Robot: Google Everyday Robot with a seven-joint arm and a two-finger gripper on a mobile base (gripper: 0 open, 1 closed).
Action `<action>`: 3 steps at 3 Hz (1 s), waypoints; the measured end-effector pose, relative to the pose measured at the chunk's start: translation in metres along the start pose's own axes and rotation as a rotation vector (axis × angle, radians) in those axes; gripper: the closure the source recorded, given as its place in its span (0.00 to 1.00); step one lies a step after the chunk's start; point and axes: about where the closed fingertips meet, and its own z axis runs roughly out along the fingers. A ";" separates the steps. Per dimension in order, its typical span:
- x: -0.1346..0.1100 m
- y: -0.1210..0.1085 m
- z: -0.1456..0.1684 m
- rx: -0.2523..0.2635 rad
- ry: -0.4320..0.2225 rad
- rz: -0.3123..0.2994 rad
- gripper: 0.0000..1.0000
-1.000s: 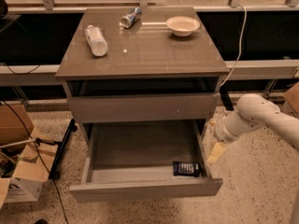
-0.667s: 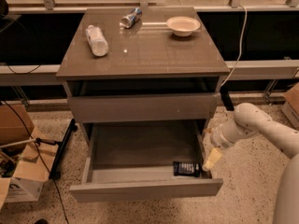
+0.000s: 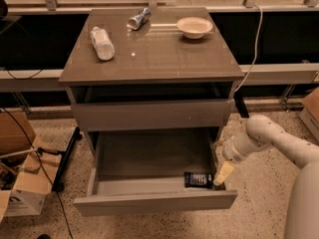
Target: Pick rxbar blueberry from middle drawer and place on counter
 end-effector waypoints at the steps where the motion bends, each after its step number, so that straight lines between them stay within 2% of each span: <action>1: -0.011 0.004 0.007 -0.014 0.024 -0.042 0.00; 2: -0.035 0.014 0.028 -0.057 0.059 -0.124 0.00; 3: -0.044 0.018 0.050 -0.103 0.070 -0.155 0.00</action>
Offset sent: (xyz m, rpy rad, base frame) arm -0.0040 0.0825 -0.0081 -0.0951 -0.0034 0.2533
